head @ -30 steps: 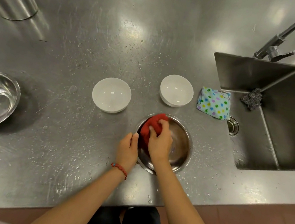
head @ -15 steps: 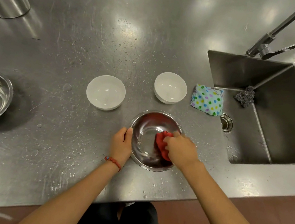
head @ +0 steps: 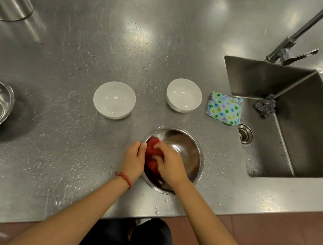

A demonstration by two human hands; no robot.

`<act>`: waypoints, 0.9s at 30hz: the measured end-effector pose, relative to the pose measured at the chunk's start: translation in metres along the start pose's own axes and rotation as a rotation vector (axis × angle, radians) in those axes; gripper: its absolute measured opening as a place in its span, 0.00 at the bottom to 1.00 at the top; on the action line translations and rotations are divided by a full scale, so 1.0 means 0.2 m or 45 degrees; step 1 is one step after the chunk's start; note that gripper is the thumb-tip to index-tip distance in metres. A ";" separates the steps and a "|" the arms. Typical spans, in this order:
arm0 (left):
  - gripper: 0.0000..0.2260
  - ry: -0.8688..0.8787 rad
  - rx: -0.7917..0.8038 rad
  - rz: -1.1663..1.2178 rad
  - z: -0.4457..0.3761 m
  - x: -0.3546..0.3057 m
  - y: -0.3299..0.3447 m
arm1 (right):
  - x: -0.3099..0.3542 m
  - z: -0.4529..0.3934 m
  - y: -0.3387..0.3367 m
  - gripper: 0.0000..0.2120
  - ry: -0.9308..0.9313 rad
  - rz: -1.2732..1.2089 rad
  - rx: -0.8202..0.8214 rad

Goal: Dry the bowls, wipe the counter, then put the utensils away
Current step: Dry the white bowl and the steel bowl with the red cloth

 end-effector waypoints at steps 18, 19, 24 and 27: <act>0.19 -0.070 -0.029 0.046 0.07 0.02 -0.02 | -0.13 0.02 -0.28 0.16 0.270 0.069 -0.507; 0.20 -0.069 -0.022 0.072 0.08 0.02 -0.02 | -0.12 -0.01 -0.29 0.17 0.269 0.020 -0.561; 0.19 -0.025 -0.018 0.029 0.11 0.00 -0.02 | -0.02 -0.18 -0.21 0.17 0.220 0.018 -0.517; 0.19 -0.035 -0.033 -0.016 0.11 0.00 -0.01 | 0.05 -0.16 -0.09 0.15 0.075 0.022 -0.406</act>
Point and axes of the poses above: each hand's wrist, its own z-axis away from the middle knuckle, its own y-axis out of the palm, x = y × z, the point moved 5 cm from there along -z, towards the middle knuckle, and after that the axes turned 7 degrees about -x, right-handed, at the moved point
